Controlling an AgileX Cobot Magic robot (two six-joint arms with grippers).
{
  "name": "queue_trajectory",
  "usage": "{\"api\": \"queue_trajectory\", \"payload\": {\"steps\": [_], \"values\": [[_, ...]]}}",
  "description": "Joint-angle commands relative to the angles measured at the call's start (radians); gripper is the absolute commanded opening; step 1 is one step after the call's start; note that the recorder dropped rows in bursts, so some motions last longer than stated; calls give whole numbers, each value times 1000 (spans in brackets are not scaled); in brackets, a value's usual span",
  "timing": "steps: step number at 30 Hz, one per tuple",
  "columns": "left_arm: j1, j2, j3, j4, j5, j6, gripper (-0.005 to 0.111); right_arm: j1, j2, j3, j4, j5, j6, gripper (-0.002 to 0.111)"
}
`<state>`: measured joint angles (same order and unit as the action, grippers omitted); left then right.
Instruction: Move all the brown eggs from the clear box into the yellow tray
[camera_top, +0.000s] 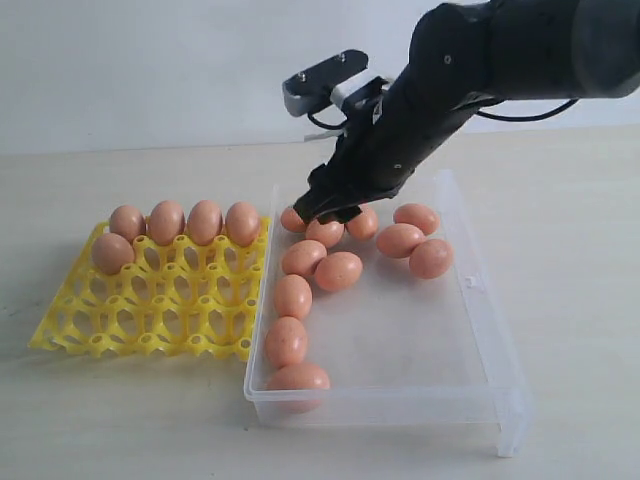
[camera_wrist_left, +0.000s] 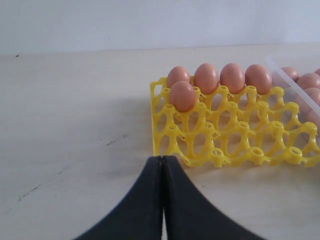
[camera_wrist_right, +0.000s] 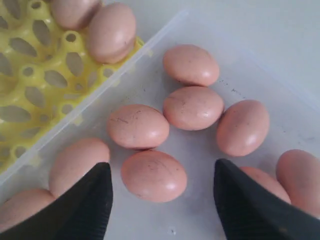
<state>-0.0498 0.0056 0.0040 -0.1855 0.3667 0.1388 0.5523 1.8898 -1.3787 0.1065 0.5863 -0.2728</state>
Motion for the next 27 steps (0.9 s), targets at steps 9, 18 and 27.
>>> {"api": "queue_trajectory", "payload": {"steps": [9,18,27], "values": [[1,-6,-4,-1,-10,-1,0,-72,200,-92,129,13,273,59],[1,-6,-4,-1,-10,-1,0,-98,230,-92,273,52,301,59],[1,-6,-4,-1,-10,-1,0,-98,298,-92,334,99,300,59]]}}
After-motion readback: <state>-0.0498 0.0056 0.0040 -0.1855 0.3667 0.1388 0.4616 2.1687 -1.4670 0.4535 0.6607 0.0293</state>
